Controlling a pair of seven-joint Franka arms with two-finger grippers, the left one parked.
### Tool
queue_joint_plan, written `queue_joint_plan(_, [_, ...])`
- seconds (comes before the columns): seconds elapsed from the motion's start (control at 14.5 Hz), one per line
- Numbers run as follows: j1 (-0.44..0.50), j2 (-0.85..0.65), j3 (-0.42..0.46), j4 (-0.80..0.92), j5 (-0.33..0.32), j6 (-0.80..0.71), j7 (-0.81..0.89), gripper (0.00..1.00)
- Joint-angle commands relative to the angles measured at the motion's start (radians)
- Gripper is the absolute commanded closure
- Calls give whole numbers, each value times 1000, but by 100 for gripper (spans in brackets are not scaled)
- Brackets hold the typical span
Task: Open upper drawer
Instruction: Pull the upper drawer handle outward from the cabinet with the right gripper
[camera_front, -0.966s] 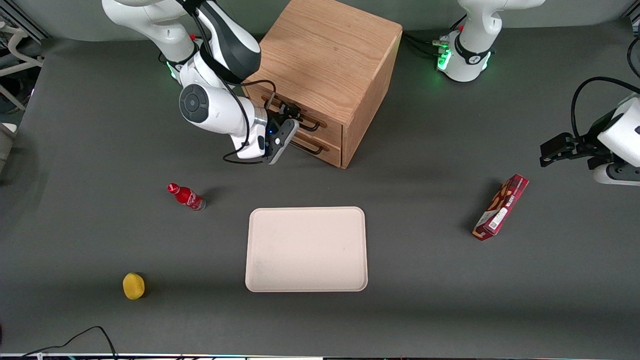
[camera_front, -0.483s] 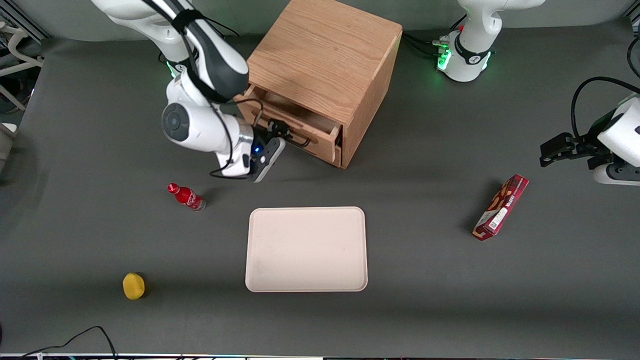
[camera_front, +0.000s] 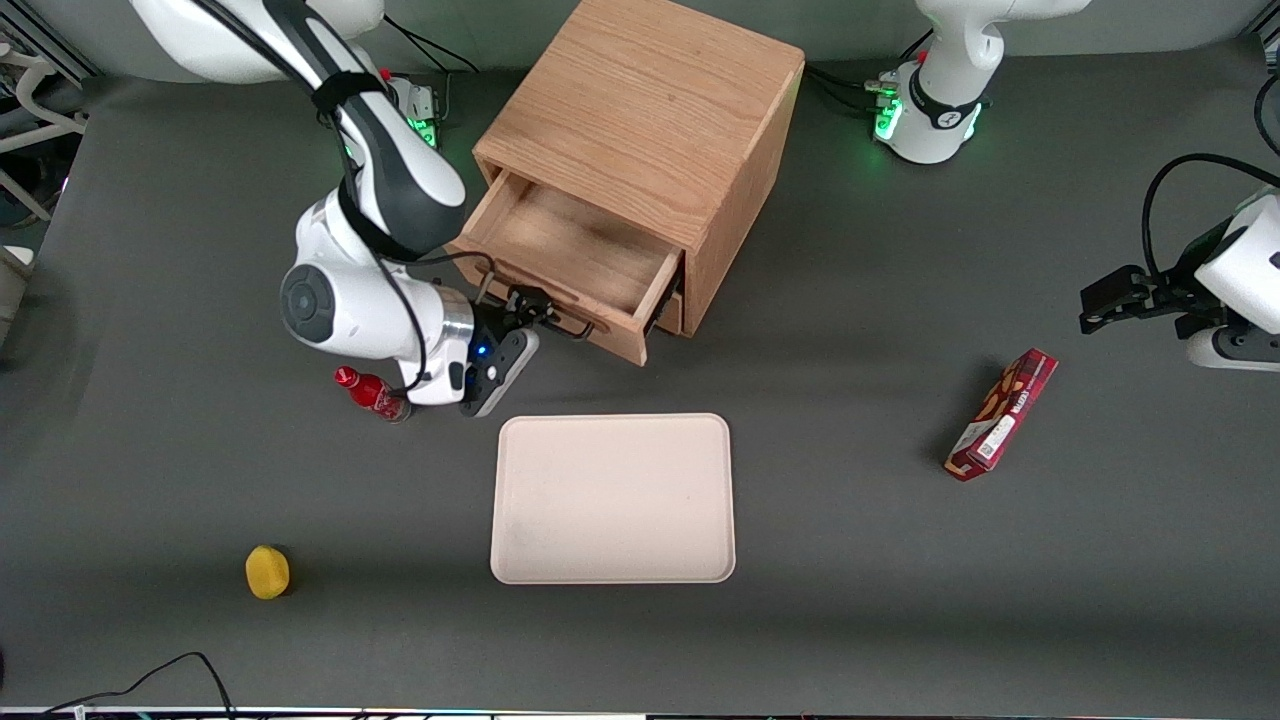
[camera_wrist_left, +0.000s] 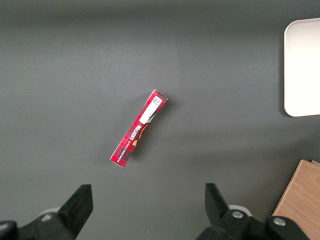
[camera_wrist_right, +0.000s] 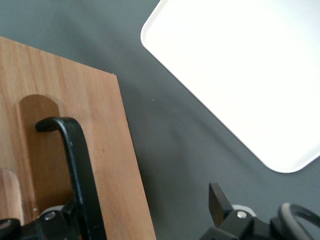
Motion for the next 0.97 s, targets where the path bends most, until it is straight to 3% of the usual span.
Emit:
queue_joint_plan(0.0, [9,70,-54,117,-19,-65,-51,0])
queue_joint_plan(0.48, [6,182,-120,308,-85,-166,-78,0])
queue_joint_plan(0.9, [16,207,-169,466,-84,-326,-76,0])
